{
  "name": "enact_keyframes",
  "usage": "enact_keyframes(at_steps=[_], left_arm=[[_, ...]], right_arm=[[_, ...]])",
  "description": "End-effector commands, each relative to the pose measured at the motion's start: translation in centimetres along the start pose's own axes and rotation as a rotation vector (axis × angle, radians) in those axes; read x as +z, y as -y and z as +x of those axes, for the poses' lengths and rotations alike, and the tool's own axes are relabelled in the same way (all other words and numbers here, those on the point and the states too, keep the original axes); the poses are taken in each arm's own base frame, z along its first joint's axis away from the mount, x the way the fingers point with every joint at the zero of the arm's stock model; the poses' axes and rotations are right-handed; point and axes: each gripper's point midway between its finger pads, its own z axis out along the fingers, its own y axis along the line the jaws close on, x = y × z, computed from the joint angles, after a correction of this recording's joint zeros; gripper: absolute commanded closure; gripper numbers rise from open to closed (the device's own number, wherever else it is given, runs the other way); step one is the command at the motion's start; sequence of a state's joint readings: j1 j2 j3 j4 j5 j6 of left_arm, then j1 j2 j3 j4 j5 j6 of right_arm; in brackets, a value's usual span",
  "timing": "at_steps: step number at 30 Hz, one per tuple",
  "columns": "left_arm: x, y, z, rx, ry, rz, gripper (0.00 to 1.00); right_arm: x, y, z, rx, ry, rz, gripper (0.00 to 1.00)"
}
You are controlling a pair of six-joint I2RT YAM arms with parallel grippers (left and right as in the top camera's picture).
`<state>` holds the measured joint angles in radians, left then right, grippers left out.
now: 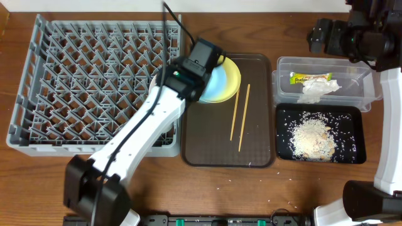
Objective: Sort waste into correct bins and load items into the dishwasher
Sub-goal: 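Carry the light-blue bowl left and lower it into the dish rack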
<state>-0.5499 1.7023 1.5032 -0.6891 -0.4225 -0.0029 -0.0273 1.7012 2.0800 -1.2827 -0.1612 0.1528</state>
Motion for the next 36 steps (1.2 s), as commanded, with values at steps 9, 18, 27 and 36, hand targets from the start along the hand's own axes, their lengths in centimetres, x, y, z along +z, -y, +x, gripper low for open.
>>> enact_keyframes(at_steps=[9, 18, 27, 36], left_arm=[[0.5, -16.2, -4.3, -0.200, 0.160, -0.750, 0.93], [6.5, -17.7, -2.7, -0.194, 0.098, -0.828, 0.92], [10.5, -16.8, -0.5, -0.122, 0.016, -0.933, 0.93], [10.7, -15.8, -0.3, -0.093, 0.006, -0.923, 0.93]], right_arm=[[0.2, -0.3, 0.2, 0.005, -0.008, -0.007, 0.01], [0.2, -0.3, 0.2, 0.005, -0.008, -0.008, 0.01], [0.2, -0.3, 0.2, 0.005, -0.008, -0.008, 0.01], [0.2, -0.3, 0.2, 0.005, -0.008, -0.008, 0.01]])
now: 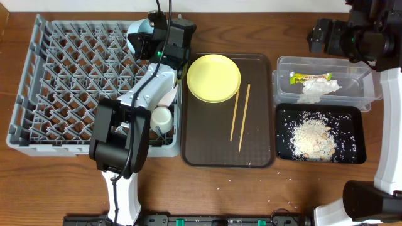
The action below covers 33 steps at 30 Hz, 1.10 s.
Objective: Sort waste into correct bins and load items into the dishwasher
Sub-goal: 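Carry the light-blue bowl left and lower it into the dish rack, then release the light-blue bowl in the rack and withdraw the left gripper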
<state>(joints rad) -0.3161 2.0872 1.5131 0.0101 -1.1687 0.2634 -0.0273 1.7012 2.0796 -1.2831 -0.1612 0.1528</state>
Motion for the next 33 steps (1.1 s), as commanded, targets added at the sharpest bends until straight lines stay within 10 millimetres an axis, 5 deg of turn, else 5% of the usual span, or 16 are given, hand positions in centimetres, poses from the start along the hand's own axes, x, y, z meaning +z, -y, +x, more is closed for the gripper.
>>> enact_keyframes(at_steps=[1, 17, 22, 30, 33], left_arm=[[-0.4, 0.3, 0.6, 0.040, -0.008, -0.022, 0.93], [-2.3, 1.7, 1.8, 0.060, -0.018, 0.018, 0.92], [-2.5, 2.4, 2.1, 0.079, -0.023, 0.051, 0.78], [-3.7, 3.6, 1.8, 0.085, -0.002, 0.102, 0.72], [-4.4, 4.0, 1.6, 0.089, 0.010, 0.113, 0.60]], right_arm=[[0.2, -0.3, 0.2, 0.005, -0.008, -0.008, 0.01], [0.2, -0.3, 0.2, 0.005, -0.008, -0.008, 0.01], [0.2, -0.3, 0.2, 0.005, -0.007, -0.008, 0.01], [0.2, -0.3, 0.2, 0.005, -0.008, -0.008, 0.01], [0.2, -0.3, 0.2, 0.005, -0.007, -0.008, 0.01]])
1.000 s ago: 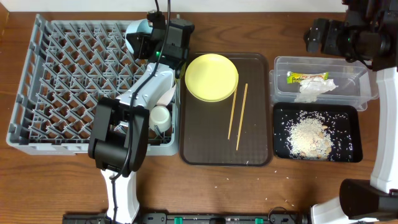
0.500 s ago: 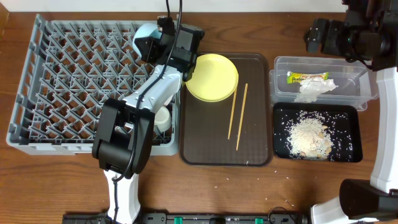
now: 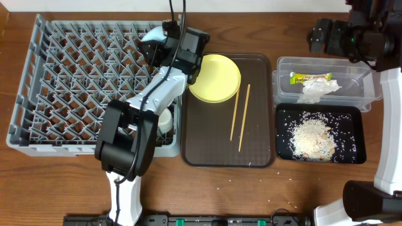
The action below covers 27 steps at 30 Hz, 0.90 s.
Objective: Sort waste into correct bins and load items into the dishwasher
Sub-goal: 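Release the light-blue bowl in the rack and withdraw the left gripper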
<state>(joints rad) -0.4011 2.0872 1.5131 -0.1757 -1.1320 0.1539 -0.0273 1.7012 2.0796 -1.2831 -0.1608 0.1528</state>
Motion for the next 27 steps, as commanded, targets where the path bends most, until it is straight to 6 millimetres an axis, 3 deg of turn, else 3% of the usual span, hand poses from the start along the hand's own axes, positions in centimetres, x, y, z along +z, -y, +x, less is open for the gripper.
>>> enact_keyframes(at_steps=[1, 10, 17, 23, 27], left_arm=[[-0.9, 1.2, 0.1, 0.006, 0.013, 0.017, 0.57], [-1.7, 4.2, 0.7, 0.015, 0.004, 0.177, 0.44], [-2.5, 4.3, -0.2, -0.035, 0.019, 0.246, 0.40], [-6.3, 3.9, -3.4, -0.143, 0.072, 0.536, 0.39], [-10.9, 2.8, -4.5, -0.248, 0.053, 0.810, 0.39]], right_arm=[[0.2, -0.4, 0.2, 0.005, -0.008, -0.008, 0.01], [0.2, -0.4, 0.2, 0.005, -0.008, -0.008, 0.01], [0.2, -0.3, 0.2, 0.005, -0.008, -0.008, 0.01], [0.2, -0.4, 0.2, 0.005, -0.007, -0.008, 0.01], [0.2, -0.4, 0.2, 0.005, -0.008, -0.008, 0.01]])
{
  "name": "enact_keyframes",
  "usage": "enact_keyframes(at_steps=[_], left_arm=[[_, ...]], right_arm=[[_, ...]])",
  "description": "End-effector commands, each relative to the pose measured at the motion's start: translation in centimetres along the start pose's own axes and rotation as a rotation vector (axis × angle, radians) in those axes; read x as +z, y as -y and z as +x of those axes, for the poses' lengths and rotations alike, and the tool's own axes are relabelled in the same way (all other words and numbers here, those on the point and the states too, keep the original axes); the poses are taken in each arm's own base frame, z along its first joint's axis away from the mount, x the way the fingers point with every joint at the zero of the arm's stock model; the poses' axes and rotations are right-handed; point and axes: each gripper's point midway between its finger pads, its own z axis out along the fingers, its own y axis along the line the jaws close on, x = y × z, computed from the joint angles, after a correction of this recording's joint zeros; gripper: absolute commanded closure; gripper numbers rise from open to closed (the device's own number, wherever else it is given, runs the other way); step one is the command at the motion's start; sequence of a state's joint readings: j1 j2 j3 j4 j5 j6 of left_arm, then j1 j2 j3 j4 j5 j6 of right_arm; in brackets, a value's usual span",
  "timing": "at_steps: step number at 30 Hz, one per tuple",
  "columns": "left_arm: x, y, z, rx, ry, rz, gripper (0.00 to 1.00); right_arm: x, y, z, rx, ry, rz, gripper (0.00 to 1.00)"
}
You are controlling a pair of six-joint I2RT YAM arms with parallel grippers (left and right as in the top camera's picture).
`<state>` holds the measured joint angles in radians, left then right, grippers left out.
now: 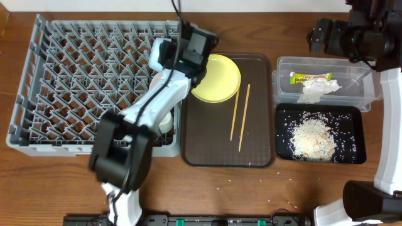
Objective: Sort waste into correct bins and load items into the dishwasher
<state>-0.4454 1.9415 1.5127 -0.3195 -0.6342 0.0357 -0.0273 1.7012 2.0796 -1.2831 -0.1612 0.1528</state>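
Observation:
My left gripper [165, 58] is at the right edge of the grey dish rack [63, 81], shut on a pale blue plate [155, 58] that it holds on edge over the slots. A yellow plate [221, 80] lies at the back of the brown tray [207, 154], partly under my left wrist. Two chopsticks [239, 119] lie beside it on the tray. My right gripper [319, 36] hangs at the far right, behind the bins; its fingers are too dark to read.
A white cup [164, 120] stands in the rack's right column. A clear bin [358, 88] holds a wrapper and crumpled tissue. In front of it a black tray [286, 150] holds rice scraps. Crumbs dot the table near the front.
My left gripper has moved slightly right and toward the front with the blue plate, from the rack's back right corner to lower along its right edge. The right arm is unchanged.
First my left gripper was on the blue plate, which lay on the yellow plate in the tray. Then it held the blue plate over the rack's back right area, the yellow plate left bare. It has since stayed along the rack's right edge with the plate.

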Motion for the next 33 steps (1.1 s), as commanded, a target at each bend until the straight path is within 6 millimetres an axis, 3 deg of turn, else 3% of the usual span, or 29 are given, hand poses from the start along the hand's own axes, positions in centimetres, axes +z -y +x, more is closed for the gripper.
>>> enact_keyframes(at_steps=[1, 4, 6, 9, 13, 17, 24, 33], left_arm=[[-5.4, 2.0, -2.4, -0.167, 0.028, 0.340, 0.39], [-8.6, 4.6, -1.7, -0.238, -0.048, 0.579, 0.40], [-9.4, 6.3, -0.6, -0.277, -0.120, 0.670, 0.44], [-9.2, 8.3, 1.2, -0.304, -0.209, 0.685, 0.50], [-8.4, 12.3, 3.7, -0.290, -0.287, 0.675, 0.53], [-6.2, 15.0, 5.4, -0.294, -0.305, 0.613, 0.56], [-4.3, 16.8, 7.9, -0.407, -0.405, 0.573, 0.69], [-4.9, 18.1, 8.5, -0.479, -0.442, 0.562, 0.78]], right_arm=[[0.2, -0.3, 0.2, 0.005, -0.007, -0.008, 0.01], [0.2, -0.3, 0.2, 0.005, -0.008, -0.008, 0.01], [0.2, -0.3, 0.2, 0.005, -0.007, -0.008, 0.01], [0.2, -0.3, 0.2, 0.005, -0.008, -0.008, 0.01], [0.2, -0.3, 0.2, 0.005, -0.008, -0.008, 0.01], [0.2, -0.3, 0.2, 0.005, -0.007, -0.008, 0.01], [0.2, -0.3, 0.2, 0.005, -0.008, -0.008, 0.01], [0.2, -0.3, 0.2, 0.005, -0.008, -0.007, 0.01]])
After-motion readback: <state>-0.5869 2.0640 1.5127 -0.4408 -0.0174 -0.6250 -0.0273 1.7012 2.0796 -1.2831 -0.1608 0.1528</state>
